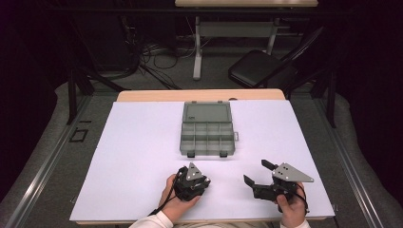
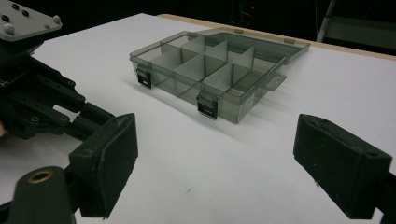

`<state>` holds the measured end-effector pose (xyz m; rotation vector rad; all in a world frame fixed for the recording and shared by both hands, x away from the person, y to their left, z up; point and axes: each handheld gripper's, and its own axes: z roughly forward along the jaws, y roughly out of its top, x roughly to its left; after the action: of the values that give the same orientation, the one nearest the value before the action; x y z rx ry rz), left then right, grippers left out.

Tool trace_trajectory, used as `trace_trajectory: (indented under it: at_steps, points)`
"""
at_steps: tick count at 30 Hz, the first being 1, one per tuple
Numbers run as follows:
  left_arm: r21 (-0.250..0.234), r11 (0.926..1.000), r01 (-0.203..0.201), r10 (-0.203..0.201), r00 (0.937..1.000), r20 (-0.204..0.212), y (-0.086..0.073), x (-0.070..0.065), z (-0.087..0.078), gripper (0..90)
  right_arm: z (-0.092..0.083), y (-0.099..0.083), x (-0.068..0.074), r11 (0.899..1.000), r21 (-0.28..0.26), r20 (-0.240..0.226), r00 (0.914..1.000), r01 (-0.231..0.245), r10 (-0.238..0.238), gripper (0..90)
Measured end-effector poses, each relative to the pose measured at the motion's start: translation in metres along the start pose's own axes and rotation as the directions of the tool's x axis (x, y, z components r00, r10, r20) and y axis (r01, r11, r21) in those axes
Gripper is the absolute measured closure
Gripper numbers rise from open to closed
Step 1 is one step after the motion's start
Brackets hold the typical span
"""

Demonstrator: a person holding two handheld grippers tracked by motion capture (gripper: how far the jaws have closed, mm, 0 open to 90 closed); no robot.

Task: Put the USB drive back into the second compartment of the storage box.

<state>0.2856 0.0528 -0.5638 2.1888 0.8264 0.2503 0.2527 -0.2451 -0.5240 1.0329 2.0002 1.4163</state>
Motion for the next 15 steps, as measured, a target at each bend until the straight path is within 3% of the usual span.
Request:
trace_trajectory:
  at_steps: [15]
  points:
    - [0.0,0.9999,-0.01,0.01,0.9999,-0.004,-0.0004,-0.0004,0.0004,77.5,0.0005,-0.0002,-0.0002,1.0,0.005,-0.002,1.0,0.0,0.0,13.8]
